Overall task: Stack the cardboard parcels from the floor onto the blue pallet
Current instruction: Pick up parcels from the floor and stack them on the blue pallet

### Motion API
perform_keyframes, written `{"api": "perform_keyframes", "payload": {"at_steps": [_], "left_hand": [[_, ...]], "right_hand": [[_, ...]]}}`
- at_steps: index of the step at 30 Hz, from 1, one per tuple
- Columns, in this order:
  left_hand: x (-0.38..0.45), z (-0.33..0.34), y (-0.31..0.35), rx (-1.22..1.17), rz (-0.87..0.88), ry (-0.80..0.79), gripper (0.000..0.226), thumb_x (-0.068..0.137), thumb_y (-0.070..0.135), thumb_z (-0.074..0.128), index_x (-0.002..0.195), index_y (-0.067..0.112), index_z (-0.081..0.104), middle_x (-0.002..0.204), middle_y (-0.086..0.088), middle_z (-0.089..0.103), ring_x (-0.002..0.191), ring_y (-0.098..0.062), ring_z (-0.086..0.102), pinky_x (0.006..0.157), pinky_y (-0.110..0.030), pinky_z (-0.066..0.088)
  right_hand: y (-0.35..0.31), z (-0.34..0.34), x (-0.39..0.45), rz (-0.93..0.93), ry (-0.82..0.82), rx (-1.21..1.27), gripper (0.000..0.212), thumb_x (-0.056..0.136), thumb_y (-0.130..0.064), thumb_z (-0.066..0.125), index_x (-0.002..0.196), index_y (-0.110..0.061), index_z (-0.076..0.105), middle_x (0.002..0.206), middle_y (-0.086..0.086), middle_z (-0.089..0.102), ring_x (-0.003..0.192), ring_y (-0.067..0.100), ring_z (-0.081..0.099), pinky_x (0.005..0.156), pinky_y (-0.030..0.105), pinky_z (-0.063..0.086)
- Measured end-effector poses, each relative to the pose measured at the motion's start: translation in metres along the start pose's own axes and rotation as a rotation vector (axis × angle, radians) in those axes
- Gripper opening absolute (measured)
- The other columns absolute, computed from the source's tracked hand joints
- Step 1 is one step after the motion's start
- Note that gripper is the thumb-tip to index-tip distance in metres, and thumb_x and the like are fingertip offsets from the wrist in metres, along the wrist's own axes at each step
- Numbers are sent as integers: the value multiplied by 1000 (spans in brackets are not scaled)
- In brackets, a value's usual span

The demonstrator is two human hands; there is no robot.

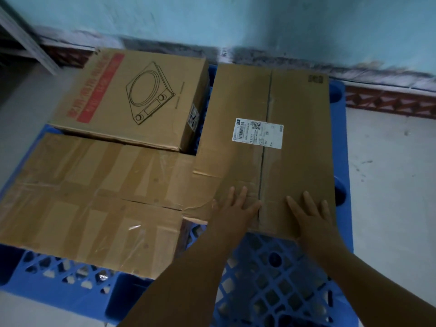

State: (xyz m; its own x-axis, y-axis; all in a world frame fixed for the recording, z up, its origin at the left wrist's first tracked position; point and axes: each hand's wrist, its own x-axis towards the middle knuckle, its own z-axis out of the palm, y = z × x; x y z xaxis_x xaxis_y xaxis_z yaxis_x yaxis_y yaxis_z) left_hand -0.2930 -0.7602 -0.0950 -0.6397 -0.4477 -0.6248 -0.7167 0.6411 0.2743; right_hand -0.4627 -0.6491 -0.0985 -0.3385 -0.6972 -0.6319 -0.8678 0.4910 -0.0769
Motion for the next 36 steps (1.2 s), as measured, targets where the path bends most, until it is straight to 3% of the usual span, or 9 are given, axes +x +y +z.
{"api": "perform_keyframes", "payload": {"at_steps": [6, 13, 17, 22, 25, 29, 32, 34, 36], "left_hand": [[22, -22, -8, 52, 28, -43, 81, 95, 8, 51, 152, 39, 2, 158, -3, -24, 145, -33, -21, 113, -64, 7], [37, -25, -13, 97, 35, -45, 84, 95, 7, 53, 151, 40, -1, 159, -3, -24, 145, -34, -20, 112, -66, 11], [34, -26, -12, 42, 13, -17, 85, 93, 8, 57, 151, 39, 3, 160, -1, -19, 147, -31, -15, 113, -58, 13], [12, -28, -13, -238, -87, 144, 74, 95, 22, 56, 153, 24, 10, 162, -6, 2, 148, -28, 8, 114, -42, 22], [-14, -40, 0, -462, -143, 286, 58, 99, 30, 48, 149, 13, 25, 157, -6, 22, 138, -27, 33, 102, -36, 34], [-60, -51, 31, -752, -267, 434, 55, 101, 35, 42, 149, 13, 28, 153, -7, 32, 137, -21, 34, 101, -23, 24], [-92, -49, 52, -996, -357, 528, 54, 99, 38, 42, 148, 17, 32, 148, -3, 39, 134, -19, 39, 93, -18, 27], [-112, -46, 63, -1179, -418, 599, 52, 99, 38, 43, 146, 18, 36, 144, -3, 45, 128, -22, 46, 101, -28, 37], [-134, -44, 75, -1264, -493, 678, 49, 99, 36, 42, 144, 16, 39, 141, -4, 48, 127, -23, 48, 100, -31, 40]], "right_hand": [[-3, -20, 22, 45, -3, -13, 97, 89, -25, 62, 148, -42, -13, 158, 1, -22, 144, 42, -10, 113, 59, 22], [-3, -25, 35, 42, 31, -31, 95, 89, -23, 63, 149, -42, -9, 158, 2, -19, 142, 42, -6, 111, 60, 22], [-4, -29, 29, 35, 8, 15, 94, 89, -28, 64, 150, -39, -8, 159, 1, -17, 144, 41, -6, 113, 58, 21], [-16, -33, 8, -8, 90, 310, 84, 92, -39, 58, 153, -33, 0, 161, 1, -6, 148, 28, 1, 115, 50, 18], [-28, -40, -13, -32, 210, 488, 72, 97, -42, 47, 154, -20, 8, 161, 4, 9, 147, 19, 8, 116, 36, 12], [-40, -59, -46, -5, 180, 746, 66, 99, -43, 40, 153, -14, 13, 159, 7, 17, 144, 23, 21, 116, 37, 18], [-49, -75, -76, 1, 118, 898, 63, 100, -45, 33, 153, -15, 15, 159, 7, 19, 144, 24, 23, 117, 40, 18], [-52, -87, -99, -28, 77, 895, 52, 103, -38, 28, 148, -12, 27, 153, 9, 30, 138, 27, 31, 110, 38, 27], [-55, -95, -120, -60, 78, 894, 43, 104, -32, 27, 140, -12, 38, 139, 10, 43, 128, 30, 42, 90, 31, 33]]}}
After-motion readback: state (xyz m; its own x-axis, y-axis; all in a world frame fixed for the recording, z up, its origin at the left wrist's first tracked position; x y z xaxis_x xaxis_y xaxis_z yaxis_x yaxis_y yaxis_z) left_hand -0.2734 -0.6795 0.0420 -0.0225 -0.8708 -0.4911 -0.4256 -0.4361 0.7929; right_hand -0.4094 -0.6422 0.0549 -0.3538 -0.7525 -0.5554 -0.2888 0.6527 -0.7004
